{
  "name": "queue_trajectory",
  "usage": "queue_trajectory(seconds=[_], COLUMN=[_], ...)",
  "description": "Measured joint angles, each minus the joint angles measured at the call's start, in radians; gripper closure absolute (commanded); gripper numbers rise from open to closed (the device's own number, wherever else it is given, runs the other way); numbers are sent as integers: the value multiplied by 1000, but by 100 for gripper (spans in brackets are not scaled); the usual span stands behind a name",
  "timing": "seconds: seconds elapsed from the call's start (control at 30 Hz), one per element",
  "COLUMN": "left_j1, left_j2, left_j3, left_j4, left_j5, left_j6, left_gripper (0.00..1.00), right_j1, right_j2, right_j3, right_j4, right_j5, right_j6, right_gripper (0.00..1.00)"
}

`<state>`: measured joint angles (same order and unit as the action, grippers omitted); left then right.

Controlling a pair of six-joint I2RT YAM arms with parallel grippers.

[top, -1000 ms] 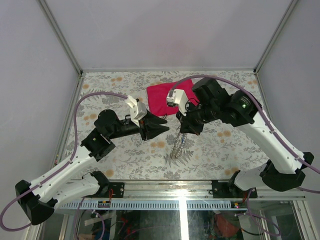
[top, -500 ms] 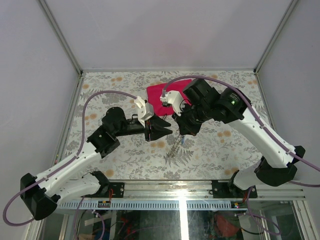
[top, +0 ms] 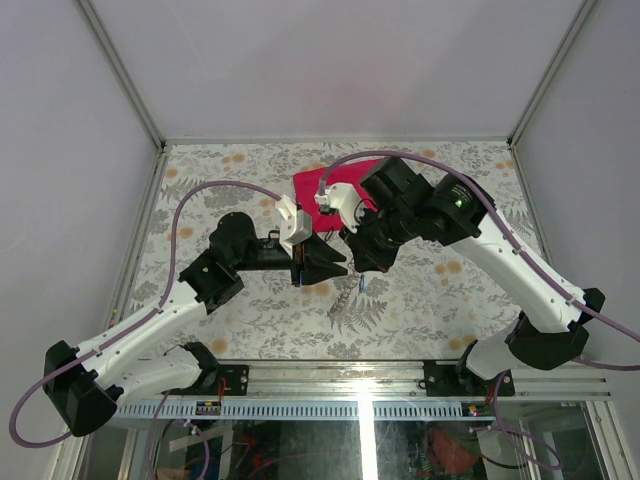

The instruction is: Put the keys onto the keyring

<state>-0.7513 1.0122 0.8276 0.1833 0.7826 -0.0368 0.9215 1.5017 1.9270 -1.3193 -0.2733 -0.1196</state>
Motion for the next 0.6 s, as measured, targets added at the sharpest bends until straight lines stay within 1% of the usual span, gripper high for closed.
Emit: queue_trajectory(seconds=[0.43,0.6], left_j1=[0,0], left_j2=[17,18], left_j3=[7,8], left_j4=[4,4], left_j5=[11,18], left_j6=[0,0], left_gripper=[75,79], right_j1=[15,16], right_j2=[0,0], right_j3=[0,-1], right_j4=[5,17], right_j5=[-27,-31], right_j6=[0,-1], right_gripper=[100,100])
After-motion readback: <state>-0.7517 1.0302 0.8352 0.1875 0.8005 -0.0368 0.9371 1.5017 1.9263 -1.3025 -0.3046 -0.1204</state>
